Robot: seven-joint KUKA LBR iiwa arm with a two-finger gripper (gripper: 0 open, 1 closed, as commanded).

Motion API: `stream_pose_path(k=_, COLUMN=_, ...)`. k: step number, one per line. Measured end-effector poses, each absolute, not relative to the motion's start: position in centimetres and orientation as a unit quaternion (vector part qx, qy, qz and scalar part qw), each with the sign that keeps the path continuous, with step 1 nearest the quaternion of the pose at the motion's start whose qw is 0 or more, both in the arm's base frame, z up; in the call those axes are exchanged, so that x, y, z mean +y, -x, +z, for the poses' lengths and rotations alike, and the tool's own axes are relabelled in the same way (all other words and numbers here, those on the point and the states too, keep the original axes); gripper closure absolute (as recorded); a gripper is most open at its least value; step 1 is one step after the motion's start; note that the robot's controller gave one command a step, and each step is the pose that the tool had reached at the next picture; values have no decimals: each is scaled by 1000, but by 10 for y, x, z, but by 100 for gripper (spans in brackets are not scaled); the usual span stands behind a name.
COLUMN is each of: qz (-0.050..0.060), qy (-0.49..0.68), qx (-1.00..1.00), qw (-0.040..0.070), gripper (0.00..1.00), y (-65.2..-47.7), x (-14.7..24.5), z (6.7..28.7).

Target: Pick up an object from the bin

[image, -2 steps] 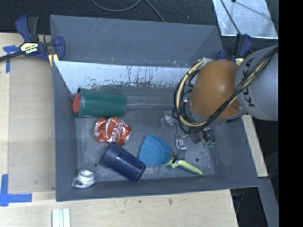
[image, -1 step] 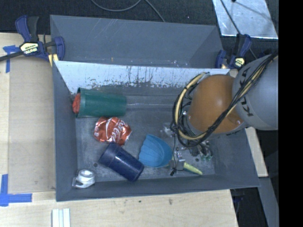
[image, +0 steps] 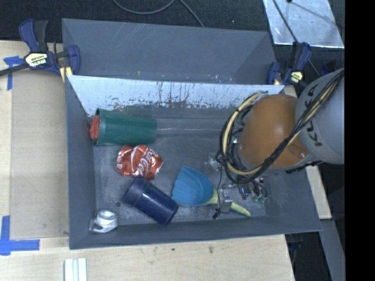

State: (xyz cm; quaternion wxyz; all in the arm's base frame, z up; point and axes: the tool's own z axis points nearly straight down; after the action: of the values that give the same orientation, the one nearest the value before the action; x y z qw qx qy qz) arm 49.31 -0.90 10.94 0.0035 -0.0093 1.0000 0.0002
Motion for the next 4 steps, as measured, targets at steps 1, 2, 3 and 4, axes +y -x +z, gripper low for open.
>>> stream_pose_path(k=1, qz=0, qy=-19, qx=1000, qw=4, gripper=0, y=-488, x=-30, z=87)
stream_pose_path(k=2, qz=0, qy=25, qx=1000, qw=3, gripper=100, y=-487, x=-25, z=70)
stream_pose_path(k=3, qz=0, qy=25, qx=1000, qw=3, gripper=100, y=-487, x=-25, z=70)
stream_pose_path(k=4, qz=0, qy=25, qx=1000, qw=4, gripper=100, y=-487, x=-25, z=71)
